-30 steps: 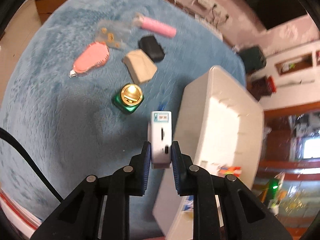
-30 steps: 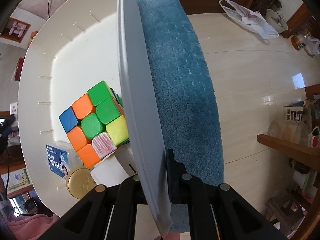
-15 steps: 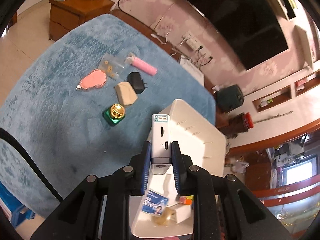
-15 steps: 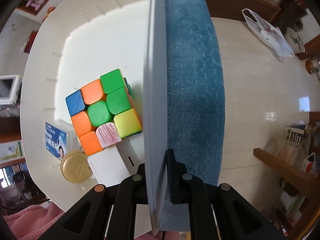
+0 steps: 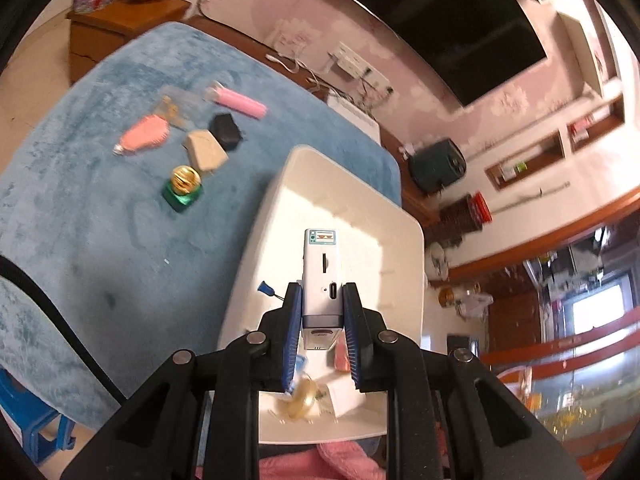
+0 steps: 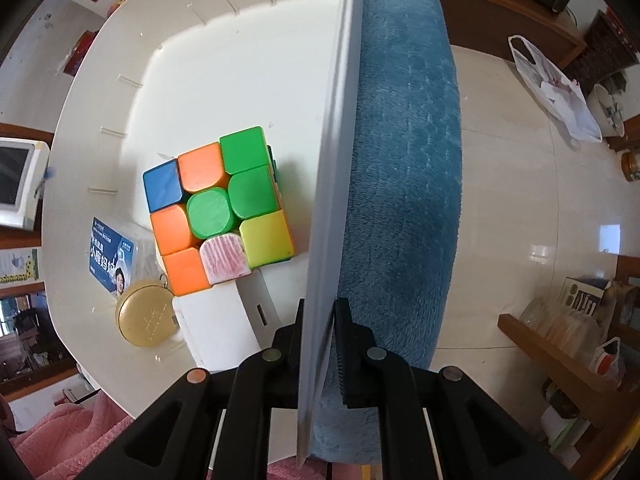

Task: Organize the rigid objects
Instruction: 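Carry the white console into the tray and release it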

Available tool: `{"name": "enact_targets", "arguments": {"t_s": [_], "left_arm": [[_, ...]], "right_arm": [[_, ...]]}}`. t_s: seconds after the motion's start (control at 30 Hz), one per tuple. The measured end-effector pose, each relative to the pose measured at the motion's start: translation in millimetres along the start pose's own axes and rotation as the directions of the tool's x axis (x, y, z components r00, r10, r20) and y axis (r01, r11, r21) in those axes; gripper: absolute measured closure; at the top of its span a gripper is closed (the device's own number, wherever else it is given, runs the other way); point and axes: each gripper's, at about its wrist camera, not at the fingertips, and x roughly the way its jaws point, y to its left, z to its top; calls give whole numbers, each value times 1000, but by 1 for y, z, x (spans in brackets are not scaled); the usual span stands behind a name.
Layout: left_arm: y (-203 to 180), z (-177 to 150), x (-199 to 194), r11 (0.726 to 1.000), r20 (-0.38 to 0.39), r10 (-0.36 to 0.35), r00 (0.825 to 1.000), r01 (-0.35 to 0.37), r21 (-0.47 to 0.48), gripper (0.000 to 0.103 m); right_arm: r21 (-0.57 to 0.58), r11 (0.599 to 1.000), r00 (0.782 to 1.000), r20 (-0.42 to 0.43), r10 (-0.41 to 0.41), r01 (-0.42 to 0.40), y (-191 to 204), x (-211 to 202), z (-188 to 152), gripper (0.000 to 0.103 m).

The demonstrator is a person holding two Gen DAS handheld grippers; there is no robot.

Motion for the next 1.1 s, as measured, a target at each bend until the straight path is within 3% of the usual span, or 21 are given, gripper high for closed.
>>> {"name": "enact_targets", "arguments": {"t_s": [0.2,0.3,0.4,0.5,0.63,0.9,1.1], "left_arm": [[-21,-13,21,997,-81,13,997,-6,80,81],[-31,-17,27,990,-104,55,993,-40,138,80],[-36,-17,22,984,-80,47,996,-32,178,81],[-42,-14,15,970,-44,81,996,-69,233,78],[-42,-8,11,955,-10,127,992,-119,273,65],[-16,7,10,925,8,237,972,-228,303,54],[3,27,10,906,-1,293,956,-277,321,30]], "right_arm": [[-13,1000,1000,-3,-7,6,3,-2,-1,92],[-11,1000,1000,-3,-7,7,3,-3,-1,92],[-5,1000,1000,-3,-6,6,4,-3,-1,92],[3,1000,1000,-3,-4,4,3,-4,-2,92],[21,1000,1000,-1,0,0,-1,-4,-2,92],[71,997,1000,5,0,0,-7,-4,-3,93],[131,991,1000,5,0,0,-12,-2,-4,94]]}}
